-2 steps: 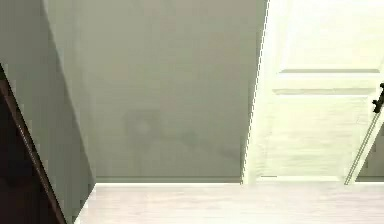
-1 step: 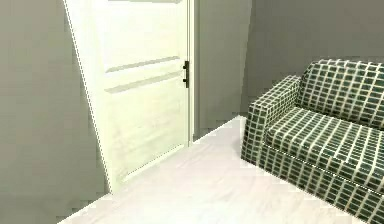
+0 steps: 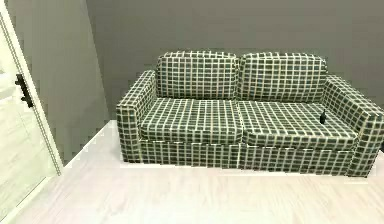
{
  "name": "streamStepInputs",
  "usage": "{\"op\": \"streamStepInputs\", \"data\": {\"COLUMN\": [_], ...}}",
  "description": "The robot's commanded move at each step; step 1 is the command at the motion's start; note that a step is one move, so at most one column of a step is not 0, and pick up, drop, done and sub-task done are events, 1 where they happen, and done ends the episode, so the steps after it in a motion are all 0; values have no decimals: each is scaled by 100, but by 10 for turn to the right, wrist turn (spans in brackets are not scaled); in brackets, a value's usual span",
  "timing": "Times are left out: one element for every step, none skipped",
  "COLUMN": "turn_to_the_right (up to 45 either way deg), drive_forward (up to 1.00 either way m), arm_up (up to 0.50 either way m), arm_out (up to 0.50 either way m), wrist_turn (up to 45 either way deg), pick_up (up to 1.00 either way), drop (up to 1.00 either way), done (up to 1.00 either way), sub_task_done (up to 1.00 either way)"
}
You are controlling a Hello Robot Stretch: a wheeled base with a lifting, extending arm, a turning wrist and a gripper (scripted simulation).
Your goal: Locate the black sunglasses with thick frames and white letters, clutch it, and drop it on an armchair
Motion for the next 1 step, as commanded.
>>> {"op": "streamStepInputs", "data": {"turn_to_the_right": [450], "drive_forward": [0], "arm_up": [0], "arm_out": [0], "wrist_turn": [0], "pick_up": [0], "drop": [0], "done": [0], "sub_task_done": [0]}}
